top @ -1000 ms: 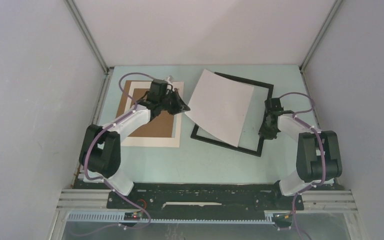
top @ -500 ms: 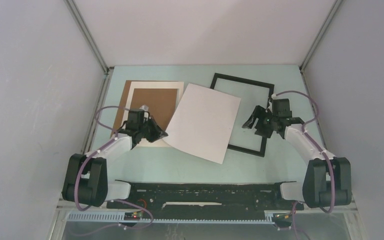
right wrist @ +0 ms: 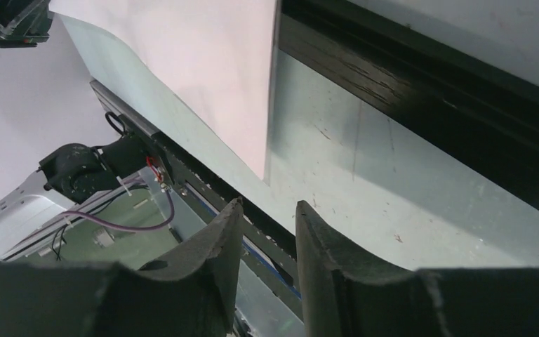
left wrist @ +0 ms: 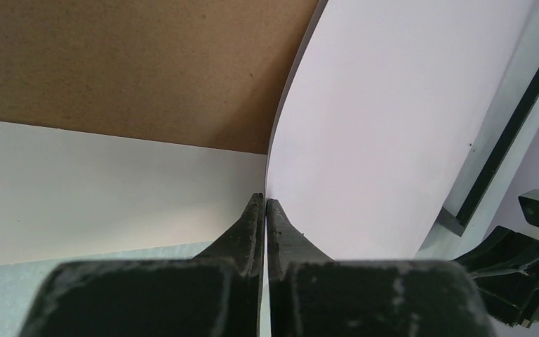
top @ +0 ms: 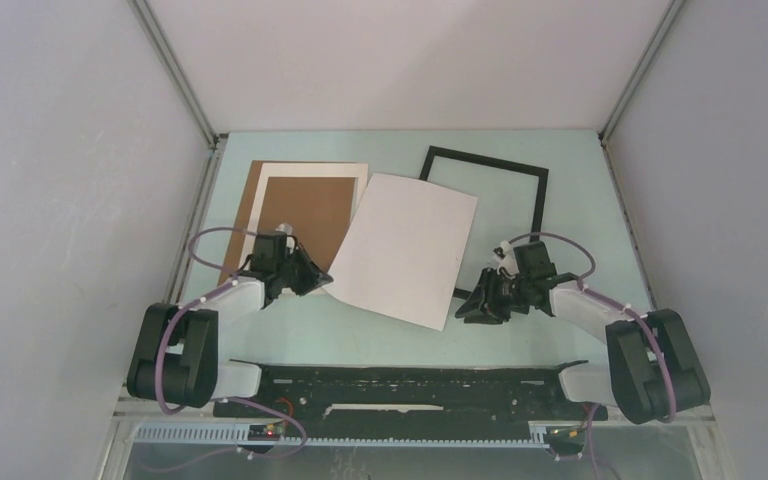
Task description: Put the photo into the frame
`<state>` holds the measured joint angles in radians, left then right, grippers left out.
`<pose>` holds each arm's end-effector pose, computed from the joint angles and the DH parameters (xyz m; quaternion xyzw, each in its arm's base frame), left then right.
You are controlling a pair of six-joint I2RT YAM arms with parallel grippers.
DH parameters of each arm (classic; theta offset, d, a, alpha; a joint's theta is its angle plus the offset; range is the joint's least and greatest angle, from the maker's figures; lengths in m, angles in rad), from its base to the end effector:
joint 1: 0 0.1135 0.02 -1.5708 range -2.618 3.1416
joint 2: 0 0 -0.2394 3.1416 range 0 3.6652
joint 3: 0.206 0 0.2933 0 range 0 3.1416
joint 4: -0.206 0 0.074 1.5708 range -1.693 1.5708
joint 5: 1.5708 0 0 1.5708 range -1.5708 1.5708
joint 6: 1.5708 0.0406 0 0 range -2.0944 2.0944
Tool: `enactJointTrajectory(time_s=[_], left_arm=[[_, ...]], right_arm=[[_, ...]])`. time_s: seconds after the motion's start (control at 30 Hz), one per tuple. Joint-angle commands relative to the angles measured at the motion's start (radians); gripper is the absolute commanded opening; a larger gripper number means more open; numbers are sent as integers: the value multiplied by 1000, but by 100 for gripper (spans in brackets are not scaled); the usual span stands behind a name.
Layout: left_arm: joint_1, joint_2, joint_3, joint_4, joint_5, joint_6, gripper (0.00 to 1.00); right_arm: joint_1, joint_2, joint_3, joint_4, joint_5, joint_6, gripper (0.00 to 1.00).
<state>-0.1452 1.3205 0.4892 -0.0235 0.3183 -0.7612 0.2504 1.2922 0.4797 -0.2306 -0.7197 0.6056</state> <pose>0.2677 -0.0520 0.0888 -0.2274 0.8981 -0.2849 0.2461 0.2334 0.0873 0.0862 0.0692 0.9056 0.4106 0.0810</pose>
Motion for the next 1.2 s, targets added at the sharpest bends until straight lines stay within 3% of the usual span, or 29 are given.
enactJointTrajectory(time_s=[0.0,0.1,0.33,0.6,0.9,1.17], left_arm=[[11,2,-31,73,8,-18,0],[12,2,-35,81,34,-31,0],[14,6,-49,97,47,-35,0],[19,19,-56,107,52,-24,0],[25,35,-60,117,54,-18,0],[29,49,-60,129,72,-21,0]], right_arm=[[8,-46,-10,13,7,-13,41],[24,16,26,-3,31,-21,37],[63,157,33,132,1,15,30],[88,209,33,170,27,31,29],[95,226,27,163,52,21,19],[98,242,24,207,72,46,19]])
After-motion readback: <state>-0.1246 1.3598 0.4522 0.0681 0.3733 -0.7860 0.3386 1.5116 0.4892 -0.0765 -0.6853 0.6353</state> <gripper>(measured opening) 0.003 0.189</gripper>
